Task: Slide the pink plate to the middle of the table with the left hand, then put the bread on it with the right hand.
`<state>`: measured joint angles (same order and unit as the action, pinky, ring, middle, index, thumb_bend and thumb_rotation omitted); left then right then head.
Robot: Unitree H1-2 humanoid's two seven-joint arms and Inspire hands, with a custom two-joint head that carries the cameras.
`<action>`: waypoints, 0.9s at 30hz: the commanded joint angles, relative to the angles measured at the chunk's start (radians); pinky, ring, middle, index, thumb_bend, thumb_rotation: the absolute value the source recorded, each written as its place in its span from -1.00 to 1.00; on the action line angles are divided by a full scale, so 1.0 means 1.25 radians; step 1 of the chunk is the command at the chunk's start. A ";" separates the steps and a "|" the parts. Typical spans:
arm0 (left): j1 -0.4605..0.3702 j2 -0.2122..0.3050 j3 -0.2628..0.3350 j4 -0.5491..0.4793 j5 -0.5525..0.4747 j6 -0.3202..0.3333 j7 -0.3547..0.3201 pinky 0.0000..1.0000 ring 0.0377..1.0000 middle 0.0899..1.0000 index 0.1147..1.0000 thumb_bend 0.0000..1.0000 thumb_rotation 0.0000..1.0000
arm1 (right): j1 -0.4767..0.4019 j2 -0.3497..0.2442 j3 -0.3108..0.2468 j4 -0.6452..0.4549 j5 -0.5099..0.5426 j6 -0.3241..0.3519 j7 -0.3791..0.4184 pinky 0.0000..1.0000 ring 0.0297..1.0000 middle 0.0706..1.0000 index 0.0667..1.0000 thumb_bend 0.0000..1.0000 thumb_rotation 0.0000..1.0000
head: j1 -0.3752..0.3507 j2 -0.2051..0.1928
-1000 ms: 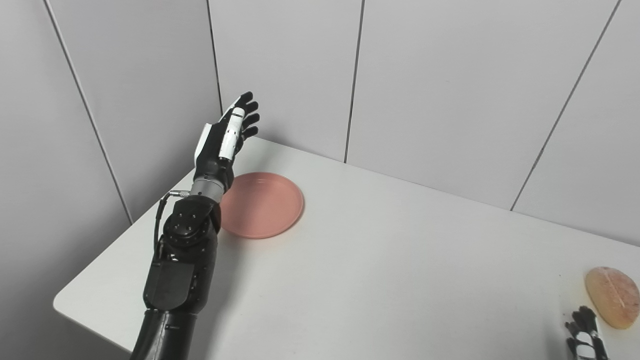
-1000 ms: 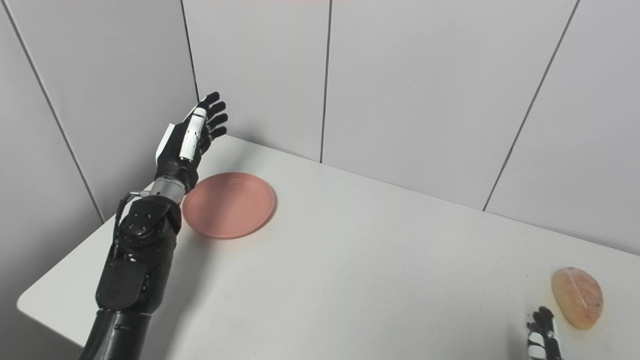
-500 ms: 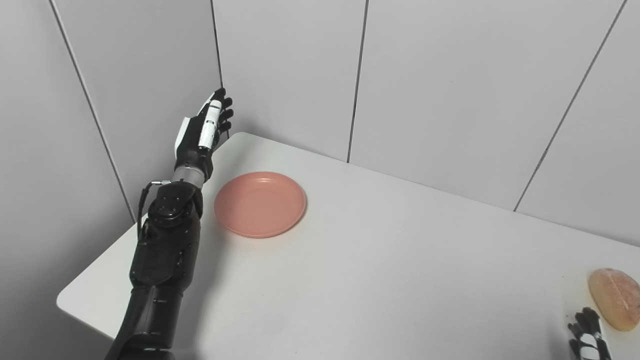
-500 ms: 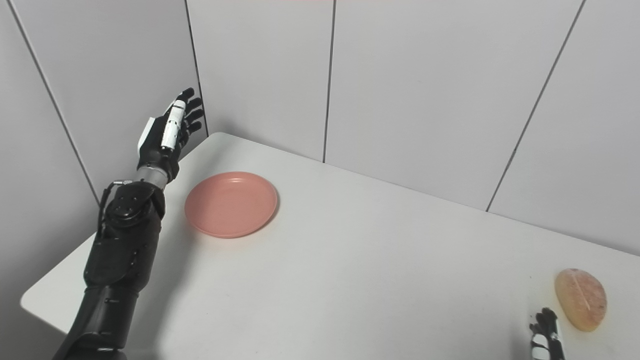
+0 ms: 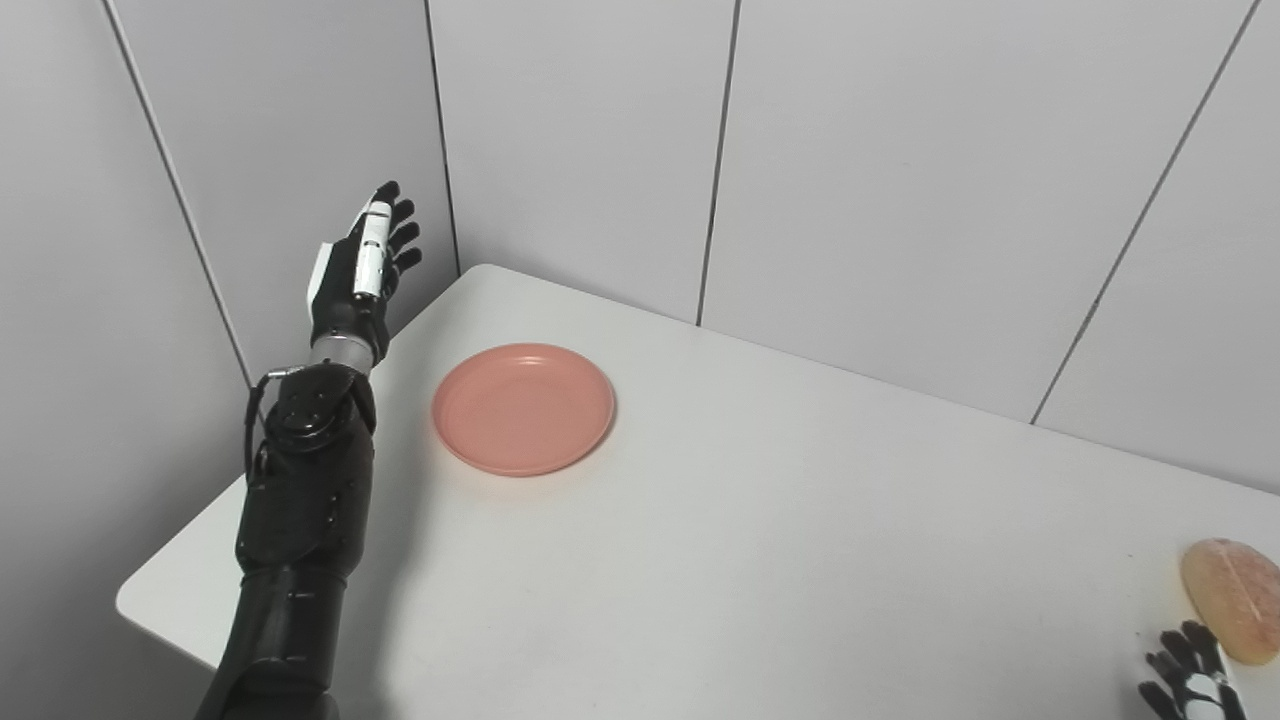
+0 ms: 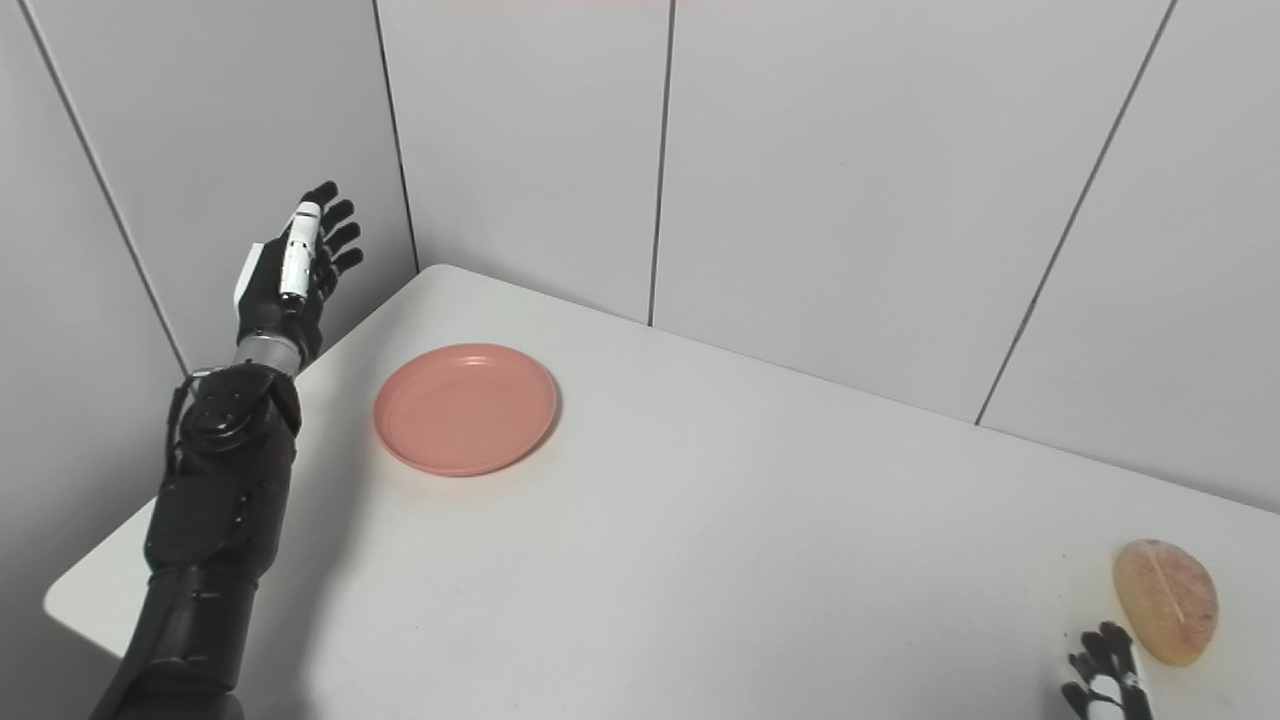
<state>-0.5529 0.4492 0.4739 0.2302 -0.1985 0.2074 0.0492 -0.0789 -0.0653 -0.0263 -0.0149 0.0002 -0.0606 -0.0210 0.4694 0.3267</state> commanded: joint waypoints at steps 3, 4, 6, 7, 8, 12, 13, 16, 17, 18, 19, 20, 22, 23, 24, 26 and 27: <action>-0.021 0.035 -0.001 0.024 -0.001 -0.034 0.004 0.86 0.84 0.84 0.79 -0.34 1.00 | 0.005 0.001 0.001 -0.004 0.000 -0.025 0.006 0.79 0.86 0.85 0.87 -0.55 1.00 | -0.003 0.001; -0.020 0.036 -0.001 0.030 -0.001 -0.034 0.004 0.86 0.84 0.84 0.79 -0.35 1.00 | 0.006 0.001 0.001 -0.006 0.001 -0.022 0.006 0.81 0.86 0.85 0.87 -0.54 1.00 | -0.003 0.001; -0.018 0.037 0.001 0.040 -0.006 -0.036 0.002 0.87 0.85 0.84 0.80 -0.35 1.00 | 0.006 0.002 0.000 -0.005 0.001 -0.025 0.005 0.81 0.86 0.85 0.87 -0.52 1.00 | -0.002 0.002; -0.016 0.037 0.003 0.046 -0.009 -0.039 0.002 0.87 0.85 0.85 0.80 -0.35 1.00 | 0.006 0.001 0.000 -0.003 0.001 -0.029 0.006 0.82 0.86 0.85 0.87 -0.53 1.00 | -0.001 0.003; -0.013 0.036 0.005 0.048 -0.010 -0.040 0.002 0.87 0.85 0.84 0.80 -0.35 1.00 | 0.006 0.000 0.000 -0.001 0.001 -0.032 0.007 0.82 0.86 0.85 0.87 -0.53 1.00 | 0.000 0.003; -0.004 0.032 0.010 0.056 -0.013 -0.043 0.004 0.87 0.84 0.83 0.77 -0.36 1.00 | 0.004 0.000 -0.001 -0.003 0.001 -0.030 0.005 0.76 0.84 0.83 0.85 -0.54 1.00 | 0.000 0.005; -0.002 0.031 0.012 0.059 -0.017 -0.046 0.001 0.88 0.84 0.83 0.79 -0.36 1.00 | 0.004 0.000 0.000 -0.002 -0.001 -0.033 0.005 0.75 0.82 0.82 0.84 -0.54 1.00 | 0.000 0.005; 0.002 0.032 0.015 0.077 -0.024 -0.057 -0.001 0.89 0.86 0.85 0.80 -0.36 1.00 | 0.005 0.001 -0.001 -0.006 0.002 -0.028 0.006 0.75 0.83 0.82 0.84 -0.53 1.00 | 0.001 0.006; 0.002 0.033 0.015 0.081 -0.025 -0.060 0.000 0.88 0.86 0.85 0.81 -0.36 1.00 | 0.006 0.001 -0.001 -0.006 0.003 -0.027 0.006 0.76 0.83 0.82 0.84 -0.52 1.00 | 0.001 0.006; 0.003 0.032 0.017 0.089 -0.027 -0.063 0.003 0.88 0.86 0.85 0.80 -0.36 1.00 | 0.006 0.001 -0.002 -0.008 0.004 -0.026 0.006 0.76 0.83 0.83 0.84 -0.52 1.00 | 0.000 0.007; 0.004 0.031 0.019 0.094 -0.028 -0.065 0.005 0.88 0.86 0.85 0.80 -0.35 1.00 | 0.006 0.001 -0.002 -0.009 0.005 -0.024 0.007 0.76 0.83 0.83 0.84 -0.53 1.00 | 0.000 0.007; 0.005 0.029 0.020 0.096 -0.028 -0.067 0.008 0.88 0.86 0.85 0.80 -0.35 1.00 | 0.006 0.001 -0.002 -0.010 0.008 -0.020 0.008 0.76 0.83 0.83 0.84 -0.53 1.00 | 0.001 0.007; 0.007 0.024 0.026 0.105 -0.034 -0.073 0.007 0.88 0.86 0.85 0.78 -0.36 1.00 | 0.005 0.001 -0.004 -0.008 0.012 -0.022 0.009 0.77 0.84 0.83 0.85 -0.53 1.00 | 0.002 0.008; 0.008 0.022 0.028 0.108 -0.038 -0.074 0.006 0.89 0.87 0.85 0.79 -0.36 1.00 | 0.005 0.001 -0.004 -0.007 0.016 -0.023 0.010 0.76 0.83 0.83 0.85 -0.52 1.00 | 0.002 0.008; 0.010 0.021 0.029 0.111 -0.040 -0.077 0.006 0.89 0.87 0.85 0.79 -0.36 1.00 | 0.005 0.000 -0.004 -0.007 0.014 -0.025 0.009 0.75 0.83 0.83 0.85 -0.52 1.00 | 0.003 0.008; 0.012 0.020 0.029 0.116 -0.043 -0.084 0.005 0.90 0.88 0.86 0.79 -0.36 1.00 | 0.005 -0.001 -0.003 -0.006 0.010 -0.029 0.009 0.74 0.82 0.82 0.84 -0.50 1.00 | 0.004 0.009; 0.014 0.018 0.030 0.118 -0.043 -0.087 0.007 0.90 0.88 0.86 0.79 -0.36 1.00 | 0.004 -0.002 -0.003 -0.005 0.008 -0.030 0.008 0.73 0.82 0.82 0.84 -0.50 1.00 | 0.003 0.009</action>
<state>-0.5133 0.4497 0.5104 0.3956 -0.2419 0.1463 0.0500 -0.0772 -0.0651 -0.0298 -0.0148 0.0115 -0.0634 -0.0198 0.4740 0.3359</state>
